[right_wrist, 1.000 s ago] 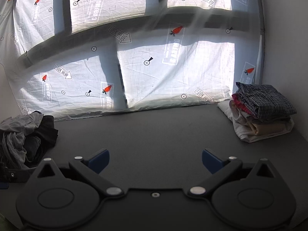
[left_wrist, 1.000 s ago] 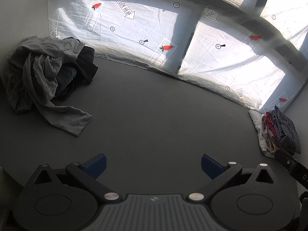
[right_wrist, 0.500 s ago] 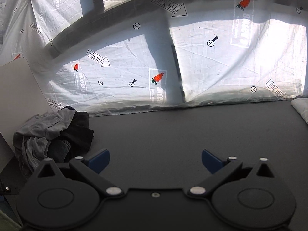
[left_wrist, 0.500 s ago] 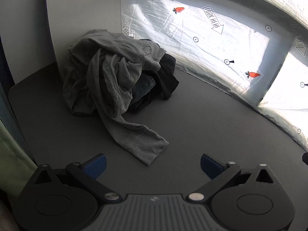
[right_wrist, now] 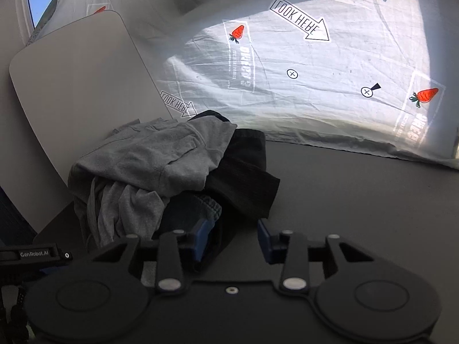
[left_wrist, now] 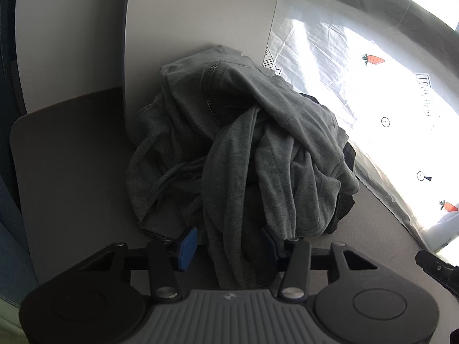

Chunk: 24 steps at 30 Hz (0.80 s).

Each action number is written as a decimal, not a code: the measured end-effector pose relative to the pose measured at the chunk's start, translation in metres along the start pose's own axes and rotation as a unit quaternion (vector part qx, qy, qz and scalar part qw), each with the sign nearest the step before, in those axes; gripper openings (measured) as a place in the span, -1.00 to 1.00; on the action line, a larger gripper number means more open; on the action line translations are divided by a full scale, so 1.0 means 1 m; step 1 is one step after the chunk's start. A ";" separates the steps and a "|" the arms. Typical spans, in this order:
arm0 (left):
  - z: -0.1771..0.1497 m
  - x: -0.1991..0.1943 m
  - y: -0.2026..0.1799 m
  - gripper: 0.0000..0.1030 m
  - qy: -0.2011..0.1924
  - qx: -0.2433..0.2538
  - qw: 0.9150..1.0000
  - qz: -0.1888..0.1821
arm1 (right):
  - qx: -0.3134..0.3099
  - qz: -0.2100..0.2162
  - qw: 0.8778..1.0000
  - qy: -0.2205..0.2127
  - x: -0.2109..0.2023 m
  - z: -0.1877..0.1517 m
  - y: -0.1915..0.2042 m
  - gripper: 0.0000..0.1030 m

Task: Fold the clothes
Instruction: 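Reach both grippers into the clothes heap and grasp the grey hoodie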

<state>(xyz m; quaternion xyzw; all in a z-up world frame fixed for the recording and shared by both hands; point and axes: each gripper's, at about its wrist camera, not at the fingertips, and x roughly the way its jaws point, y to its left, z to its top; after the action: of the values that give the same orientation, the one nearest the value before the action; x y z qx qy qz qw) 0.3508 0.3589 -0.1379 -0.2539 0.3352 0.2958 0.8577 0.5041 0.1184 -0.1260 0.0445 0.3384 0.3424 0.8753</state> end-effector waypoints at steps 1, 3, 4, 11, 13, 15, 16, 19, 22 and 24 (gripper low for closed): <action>0.004 0.007 0.002 -0.27 0.005 -0.001 1.000 0.001 | -0.004 0.017 1.000 0.007 0.013 0.003 0.010 -0.34; 0.011 0.018 0.006 -0.32 0.008 0.000 1.000 0.004 | -0.003 0.058 0.998 0.015 0.034 0.009 0.025 -0.31; 0.013 0.022 0.006 -0.32 0.008 0.004 1.000 0.004 | 0.002 0.084 0.996 0.022 0.047 0.012 0.033 -0.19; 0.018 0.048 0.013 -0.25 0.025 -0.012 1.000 0.003 | 0.031 0.151 0.983 0.102 0.126 0.008 0.062 0.54; 0.017 0.052 0.017 -0.17 0.029 -0.037 0.999 -0.002 | 0.060 0.186 0.973 0.120 0.141 0.003 0.058 0.09; 0.016 0.053 0.021 -0.01 0.030 -0.061 0.998 0.001 | 0.070 0.205 0.969 0.123 0.145 0.001 0.055 -0.54; 0.016 0.053 0.023 0.00 0.031 -0.072 0.997 0.002 | 0.052 0.188 0.975 0.109 0.138 0.002 0.055 -0.66; 0.014 0.045 0.024 0.03 0.027 -0.083 0.996 0.000 | 0.002 0.136 0.990 0.041 0.102 0.004 0.048 -0.76; 0.011 0.030 0.014 0.02 0.009 -0.066 0.998 0.003 | -0.016 0.062 0.998 -0.023 0.060 0.009 0.026 -0.78; 0.008 0.017 0.003 0.02 -0.005 -0.052 0.999 -0.003 | -0.019 0.003 0.998 -0.064 0.030 0.016 0.004 -0.79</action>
<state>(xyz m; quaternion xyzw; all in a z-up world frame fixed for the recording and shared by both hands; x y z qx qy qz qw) 0.3622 0.3715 -0.1455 -0.2973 0.3141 0.3116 0.8461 0.5284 0.1430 -0.1296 0.0507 0.2747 0.3478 0.8950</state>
